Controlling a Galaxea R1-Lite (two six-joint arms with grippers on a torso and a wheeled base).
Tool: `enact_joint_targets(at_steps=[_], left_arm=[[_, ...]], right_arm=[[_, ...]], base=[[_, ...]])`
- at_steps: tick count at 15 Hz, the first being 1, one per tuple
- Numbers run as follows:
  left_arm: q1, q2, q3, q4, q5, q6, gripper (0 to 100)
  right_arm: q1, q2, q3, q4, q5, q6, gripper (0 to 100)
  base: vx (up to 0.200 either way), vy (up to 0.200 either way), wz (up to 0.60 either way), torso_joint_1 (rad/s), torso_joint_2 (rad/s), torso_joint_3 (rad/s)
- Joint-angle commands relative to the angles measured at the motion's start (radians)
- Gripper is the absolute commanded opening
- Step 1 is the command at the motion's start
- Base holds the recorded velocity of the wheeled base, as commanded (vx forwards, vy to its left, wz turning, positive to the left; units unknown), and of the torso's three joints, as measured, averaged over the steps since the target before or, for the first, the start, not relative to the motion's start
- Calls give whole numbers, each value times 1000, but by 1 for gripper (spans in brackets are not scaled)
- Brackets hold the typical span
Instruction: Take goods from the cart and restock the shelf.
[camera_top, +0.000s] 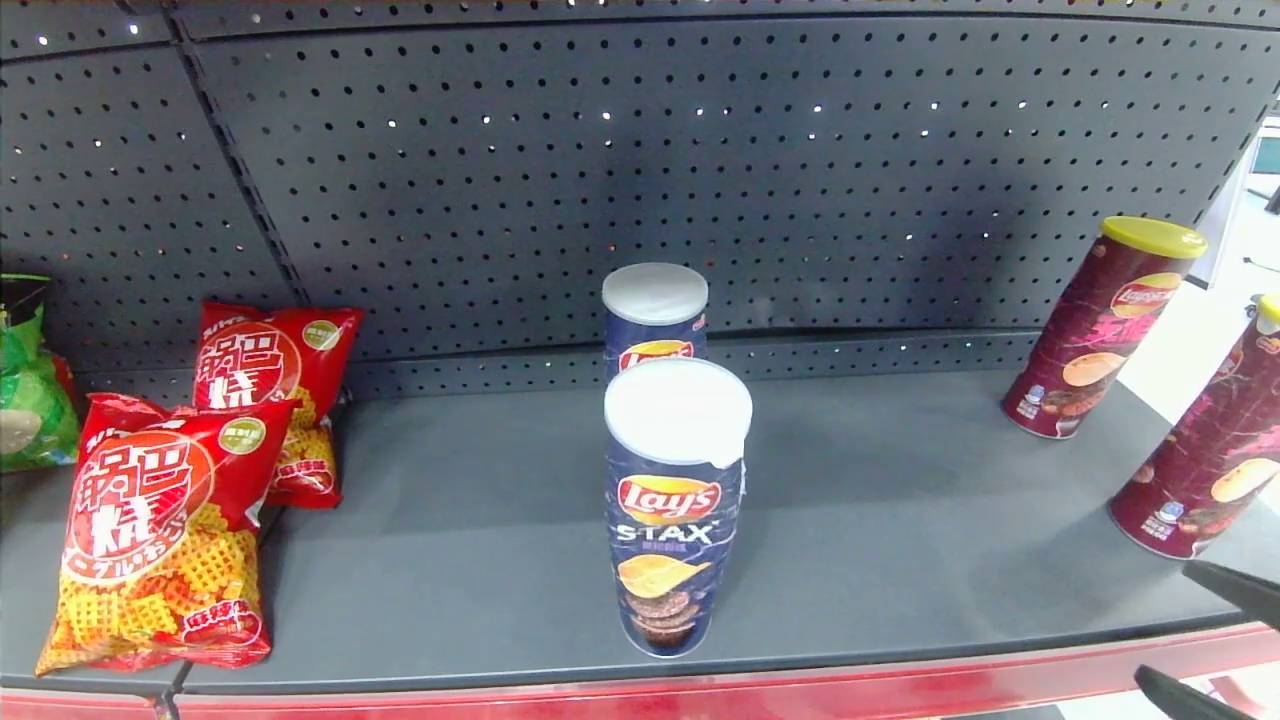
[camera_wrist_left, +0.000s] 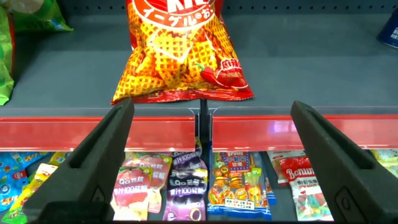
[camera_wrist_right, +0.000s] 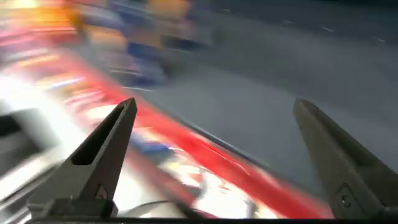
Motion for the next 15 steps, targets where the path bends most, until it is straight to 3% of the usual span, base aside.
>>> enact_joint_targets(at_steps=[1, 4, 5, 13, 15], left_arm=[[0, 1, 0, 0, 0, 0, 100], [0, 1, 0, 0, 0, 0, 100], [0, 1, 0, 0, 0, 0, 100], [0, 1, 0, 0, 0, 0, 100], [0, 1, 0, 0, 0, 0, 100]], right_arm=[[-60, -225, 135, 39, -177, -12, 100], [-129, -435, 135, 327, -229, -12, 100], [-155, -513, 134, 365, -234, -12, 100], [-166, -676, 134, 355, -441, -12, 100], [-166, -676, 134, 359, -449, -20, 100]], base=[[0, 0, 0, 0, 0, 0], [0, 0, 0, 0, 0, 0], [0, 0, 0, 0, 0, 0], [0, 0, 0, 0, 0, 0], [0, 0, 0, 0, 0, 0]])
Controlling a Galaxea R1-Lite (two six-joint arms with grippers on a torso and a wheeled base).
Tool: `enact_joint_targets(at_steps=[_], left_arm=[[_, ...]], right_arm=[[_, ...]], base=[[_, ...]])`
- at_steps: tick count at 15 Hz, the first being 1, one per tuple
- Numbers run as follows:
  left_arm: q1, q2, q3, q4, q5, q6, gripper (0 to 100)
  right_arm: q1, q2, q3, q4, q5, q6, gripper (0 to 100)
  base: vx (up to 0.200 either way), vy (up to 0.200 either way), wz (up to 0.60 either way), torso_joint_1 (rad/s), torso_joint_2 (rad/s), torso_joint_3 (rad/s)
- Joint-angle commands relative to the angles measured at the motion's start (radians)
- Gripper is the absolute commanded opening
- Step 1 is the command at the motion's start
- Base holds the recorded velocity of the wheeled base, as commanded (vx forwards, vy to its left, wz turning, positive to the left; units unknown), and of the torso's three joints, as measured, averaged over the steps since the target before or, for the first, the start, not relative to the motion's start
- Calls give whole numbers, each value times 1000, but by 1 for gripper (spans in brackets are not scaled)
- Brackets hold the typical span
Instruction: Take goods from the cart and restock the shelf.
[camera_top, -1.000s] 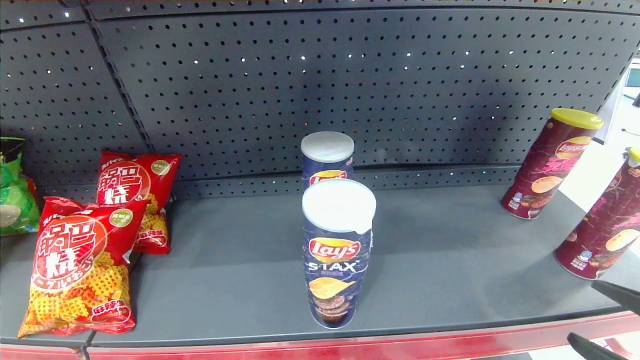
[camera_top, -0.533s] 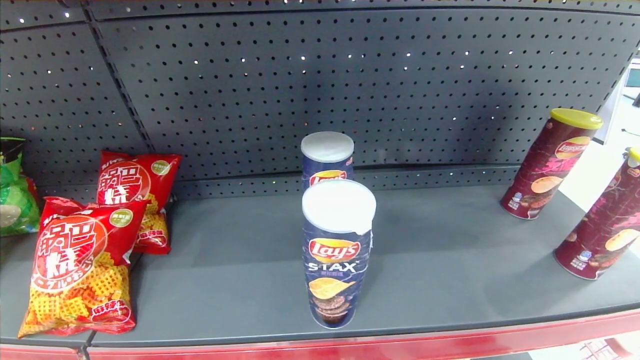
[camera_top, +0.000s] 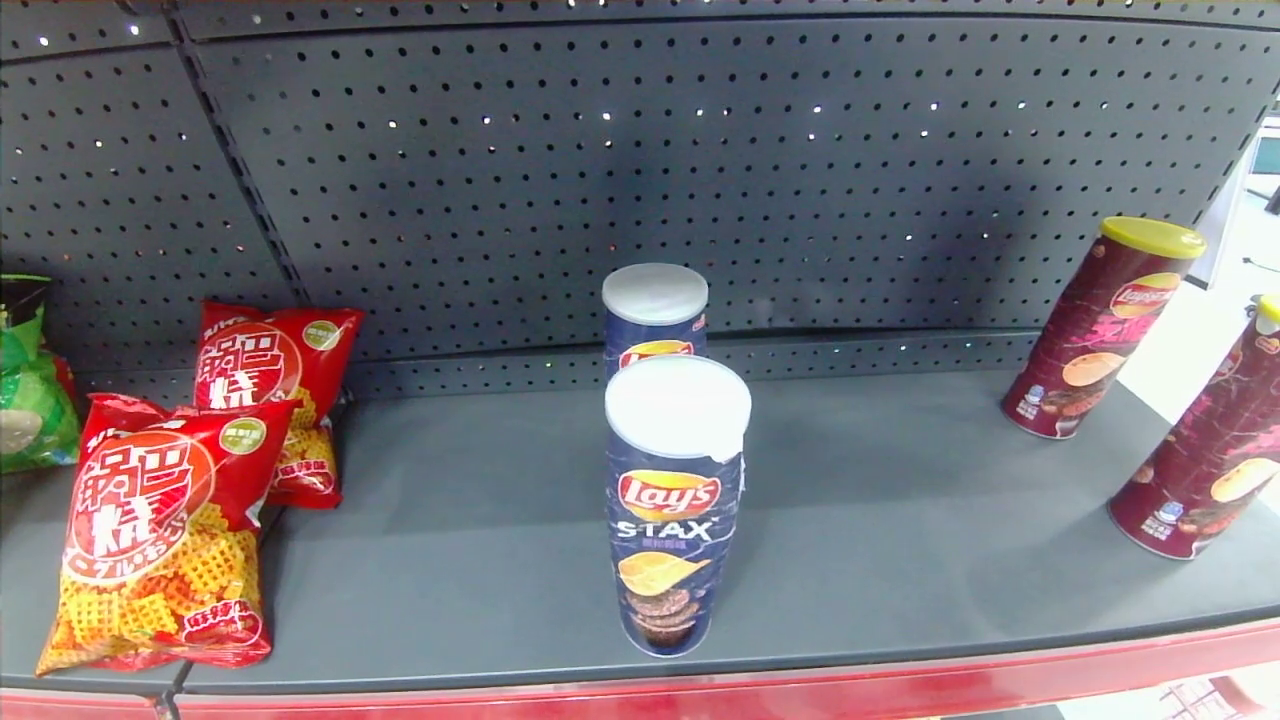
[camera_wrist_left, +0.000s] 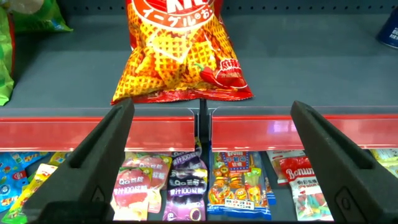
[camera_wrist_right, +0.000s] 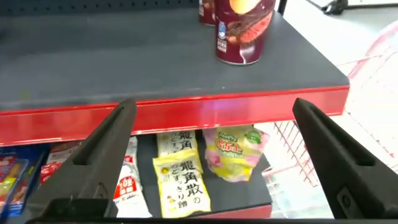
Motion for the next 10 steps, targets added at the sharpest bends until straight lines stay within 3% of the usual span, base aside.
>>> enact_joint_targets(at_steps=[1, 2, 3, 4, 10], left_arm=[[0, 1, 0, 0, 1, 0, 100], [0, 1, 0, 0, 1, 0, 100], [0, 1, 0, 0, 1, 0, 100], [0, 1, 0, 0, 1, 0, 100], [0, 1, 0, 0, 1, 0, 100]], right_arm=[[1, -12, 2, -5, 11, 2, 100], [1, -14, 2, -5, 146, 5, 100], [1, -14, 2, -5, 150, 10, 100], [1, -14, 2, 0, 75, 33, 100], [1, -14, -1, 3, 101, 2, 100]], base=[[0, 0, 0, 0, 0, 0], [0, 0, 0, 0, 0, 0], [0, 0, 0, 0, 0, 0], [0, 0, 0, 0, 0, 0], [0, 0, 0, 0, 0, 0]])
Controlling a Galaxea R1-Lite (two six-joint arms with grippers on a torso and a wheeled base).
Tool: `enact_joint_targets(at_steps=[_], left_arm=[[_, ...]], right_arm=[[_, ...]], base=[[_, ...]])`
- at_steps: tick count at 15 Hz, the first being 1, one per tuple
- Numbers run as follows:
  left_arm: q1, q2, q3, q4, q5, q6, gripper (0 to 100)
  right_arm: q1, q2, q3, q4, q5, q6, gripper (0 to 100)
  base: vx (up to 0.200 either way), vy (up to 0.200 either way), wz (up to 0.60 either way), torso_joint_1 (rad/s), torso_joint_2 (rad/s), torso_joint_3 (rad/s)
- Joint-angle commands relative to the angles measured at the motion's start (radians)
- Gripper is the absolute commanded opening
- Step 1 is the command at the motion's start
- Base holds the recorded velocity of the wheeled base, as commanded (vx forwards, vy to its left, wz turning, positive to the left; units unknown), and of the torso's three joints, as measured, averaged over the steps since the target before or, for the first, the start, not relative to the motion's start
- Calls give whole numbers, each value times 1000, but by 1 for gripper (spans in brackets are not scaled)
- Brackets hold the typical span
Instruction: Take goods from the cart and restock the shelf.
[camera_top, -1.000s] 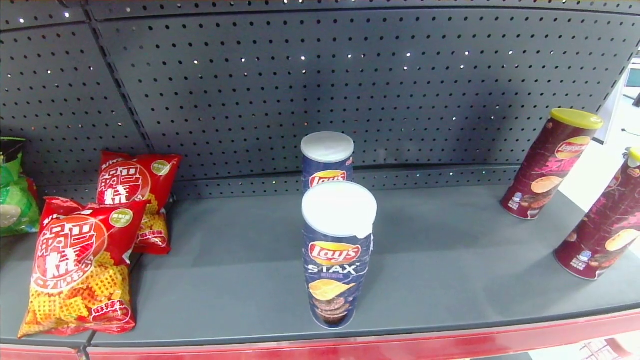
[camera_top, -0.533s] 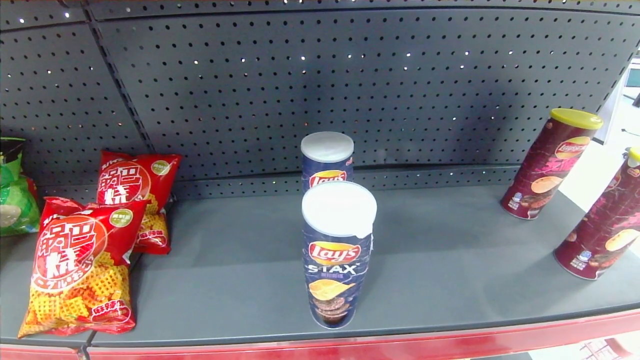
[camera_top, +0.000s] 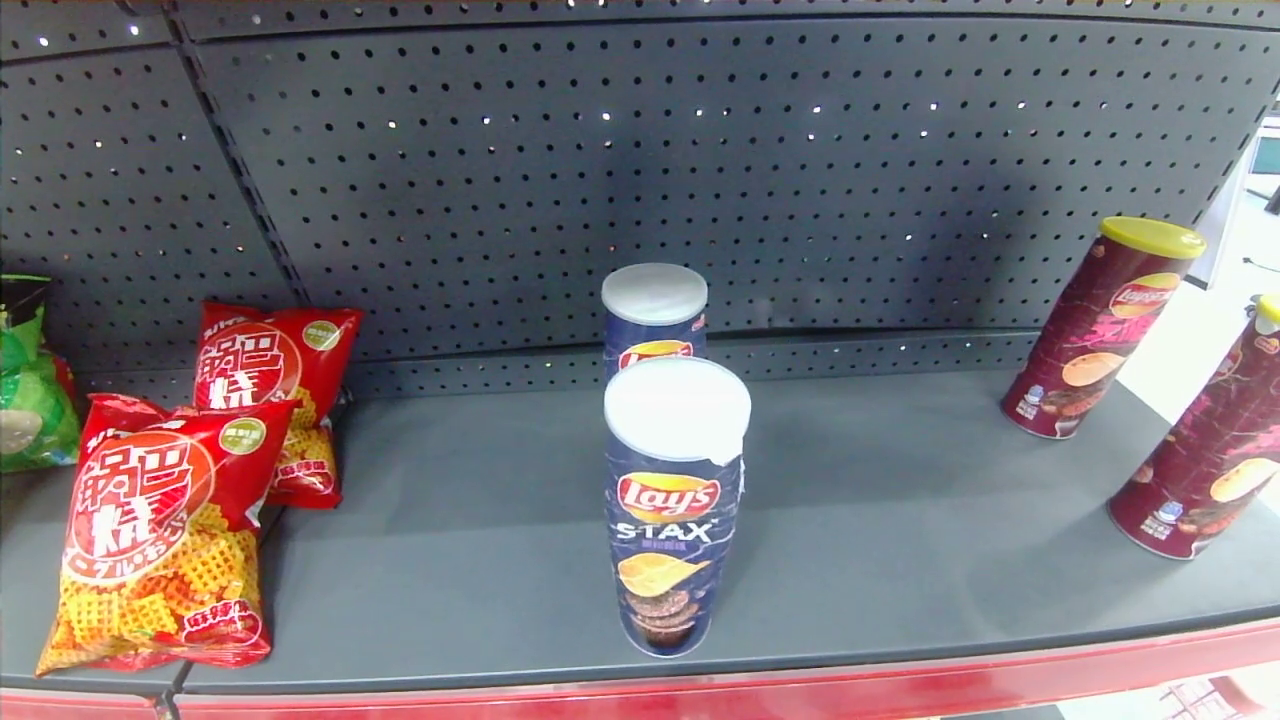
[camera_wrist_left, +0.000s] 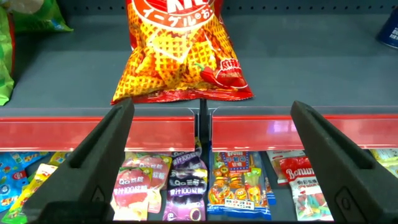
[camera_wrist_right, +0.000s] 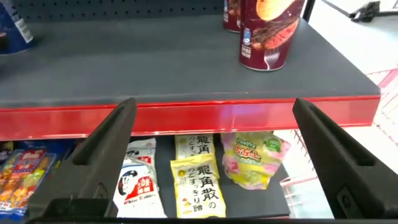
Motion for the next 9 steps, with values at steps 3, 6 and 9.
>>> enact_joint_targets(at_steps=[3, 6, 9], left_arm=[[0, 1, 0, 0, 1, 0, 100], [0, 1, 0, 0, 1, 0, 100], [0, 1, 0, 0, 1, 0, 100]], right_arm=[[2, 3, -1, 4, 19, 9, 100], [2, 3, 3, 56, -16, 14, 100], [-1, 3, 3, 53, -41, 26, 100]], base=[[0, 0, 0, 0, 0, 0], [0, 0, 0, 0, 0, 0], [0, 0, 0, 0, 0, 0]])
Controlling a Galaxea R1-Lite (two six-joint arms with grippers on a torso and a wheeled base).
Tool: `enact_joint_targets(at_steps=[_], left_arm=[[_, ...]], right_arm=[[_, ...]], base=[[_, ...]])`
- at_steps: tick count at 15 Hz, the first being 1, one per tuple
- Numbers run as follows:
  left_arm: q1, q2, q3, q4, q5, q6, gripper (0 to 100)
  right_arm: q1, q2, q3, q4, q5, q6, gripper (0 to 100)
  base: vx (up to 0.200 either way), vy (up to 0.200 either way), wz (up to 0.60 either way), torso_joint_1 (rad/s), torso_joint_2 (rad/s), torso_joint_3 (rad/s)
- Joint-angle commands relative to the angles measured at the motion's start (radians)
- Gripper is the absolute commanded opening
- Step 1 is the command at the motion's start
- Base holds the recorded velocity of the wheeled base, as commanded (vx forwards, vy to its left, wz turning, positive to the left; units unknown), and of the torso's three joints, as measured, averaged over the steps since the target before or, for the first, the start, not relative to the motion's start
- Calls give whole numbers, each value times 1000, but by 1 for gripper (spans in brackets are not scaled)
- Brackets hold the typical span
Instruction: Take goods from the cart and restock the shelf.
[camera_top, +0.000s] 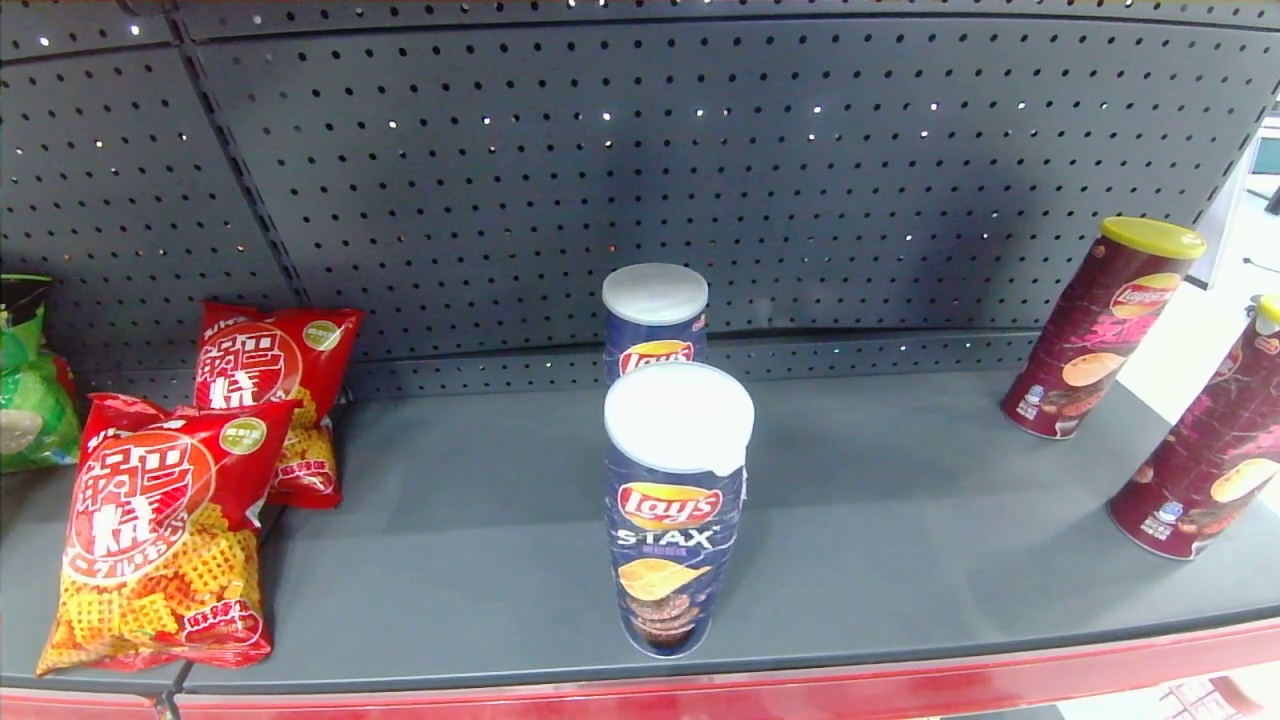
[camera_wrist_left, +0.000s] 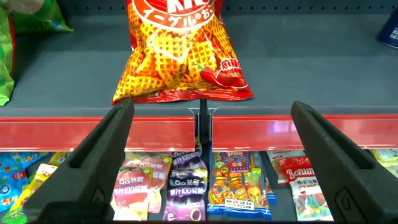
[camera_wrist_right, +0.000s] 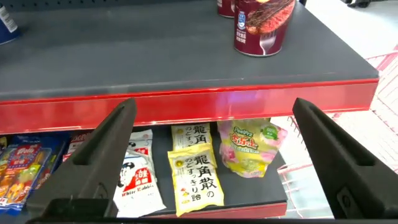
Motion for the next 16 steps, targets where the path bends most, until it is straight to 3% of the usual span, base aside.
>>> enact_joint_targets(at_steps=[1, 16], left_arm=[[0, 1, 0, 0, 0, 0, 100], [0, 1, 0, 0, 0, 0, 100]], right_arm=[[0, 1, 2, 3, 2, 7, 100], [0, 1, 2, 4, -1, 0, 100]], base=[[0, 0, 0, 0, 0, 0], [0, 0, 0, 0, 0, 0]])
